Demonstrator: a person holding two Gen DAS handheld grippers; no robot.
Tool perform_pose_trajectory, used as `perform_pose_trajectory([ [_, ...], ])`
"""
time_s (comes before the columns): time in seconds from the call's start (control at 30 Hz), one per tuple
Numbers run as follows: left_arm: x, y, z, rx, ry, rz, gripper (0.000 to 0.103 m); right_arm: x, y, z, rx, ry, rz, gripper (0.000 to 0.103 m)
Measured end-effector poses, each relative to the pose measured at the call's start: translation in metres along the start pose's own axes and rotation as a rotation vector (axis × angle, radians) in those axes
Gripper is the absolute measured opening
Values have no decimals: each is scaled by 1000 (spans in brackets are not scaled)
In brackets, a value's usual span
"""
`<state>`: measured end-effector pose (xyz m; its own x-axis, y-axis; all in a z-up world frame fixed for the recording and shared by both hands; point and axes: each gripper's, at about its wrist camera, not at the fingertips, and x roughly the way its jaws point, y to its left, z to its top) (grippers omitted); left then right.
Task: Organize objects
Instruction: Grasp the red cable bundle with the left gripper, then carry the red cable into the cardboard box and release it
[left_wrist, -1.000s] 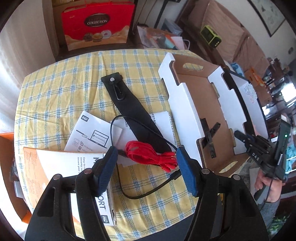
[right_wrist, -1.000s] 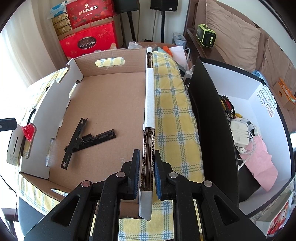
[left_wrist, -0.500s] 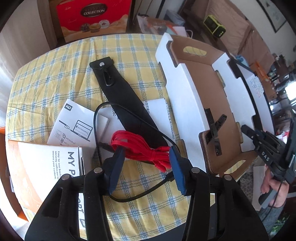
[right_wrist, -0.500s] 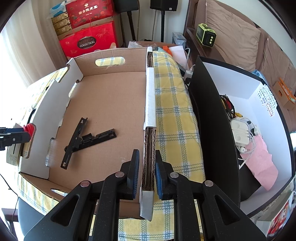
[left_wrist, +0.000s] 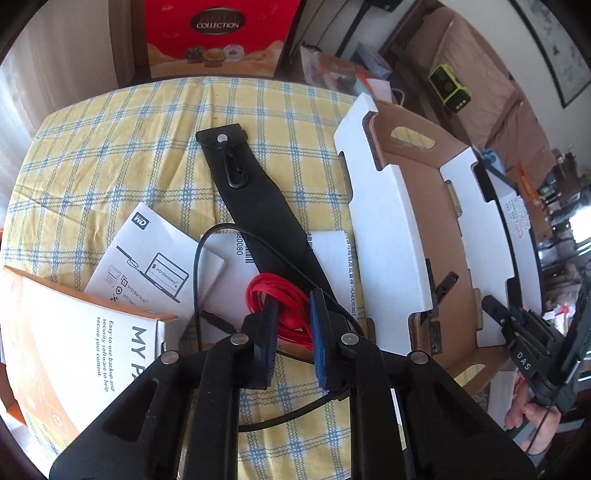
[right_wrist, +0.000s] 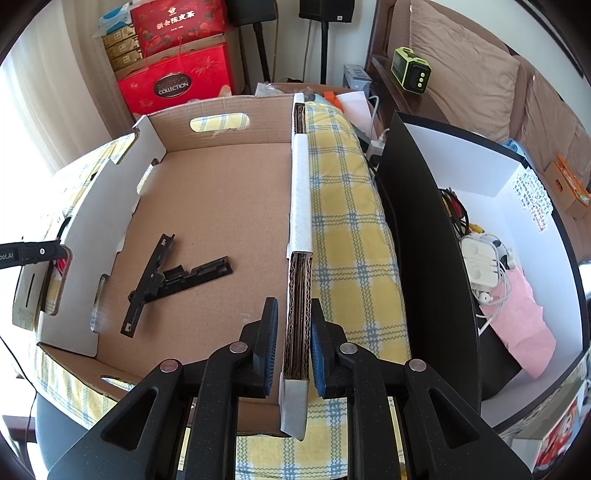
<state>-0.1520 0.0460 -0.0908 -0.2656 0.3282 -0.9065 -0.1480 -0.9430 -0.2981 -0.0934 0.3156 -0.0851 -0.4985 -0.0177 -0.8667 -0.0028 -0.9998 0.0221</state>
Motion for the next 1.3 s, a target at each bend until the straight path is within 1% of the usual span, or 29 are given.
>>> perform_pose_trajectory([
  [0.03, -3, 0, 0, -3, -10, -8, 11, 0, 0, 0, 2, 0, 2, 16],
  [0.07, -6, -1, 0, -4, -15, -23, 4, 0, -1, 0, 5, 0, 5, 16],
  [0.13, -17, -5, 0, -1, -29, -55, 4, 0, 0, 0, 6, 0, 6, 16],
  [0.23, -36, -15, 0, 39, -78, -61, 3, 1, 0, 1, 2, 1, 3, 16],
  [0.4, -69, -31, 1, 76, -123, -126, 3, 0, 2, 1, 4, 1, 5, 16],
  [0.53, -87, -49, 2, 109, -136, -187, 3, 0, 2, 1, 3, 1, 3, 16],
  [0.6, -91, -61, 1, 135, -136, -206, 3, 1, 3, 1, 3, 1, 2, 16],
  [0.73, -79, -87, 1, 189, -99, -211, 3, 0, 2, 1, 3, 1, 4, 16],
  [0.8, -67, -98, 0, 219, -79, -189, 3, 1, 3, 1, 3, 3, 5, 16],
  [0.97, -37, -117, -4, 264, 1, -145, 3, 1, 3, 0, 2, 5, 6, 16],
  [1.07, -21, -120, -8, 284, 33, -95, 3, 1, 3, 0, 4, 5, 9, 16],
  [1.17, -10, -119, -12, 283, 63, -71, 4, 3, 2, -1, 7, 6, 13, 16],
  [1.23, -4, -117, -13, 275, 92, -67, 5, 3, 2, -2, 8, 9, 13, 16],
  [1.3, -5, -115, -13, 261, 103, -84, 15, 4, 3, -2, 8, 10, 12, 16],
])
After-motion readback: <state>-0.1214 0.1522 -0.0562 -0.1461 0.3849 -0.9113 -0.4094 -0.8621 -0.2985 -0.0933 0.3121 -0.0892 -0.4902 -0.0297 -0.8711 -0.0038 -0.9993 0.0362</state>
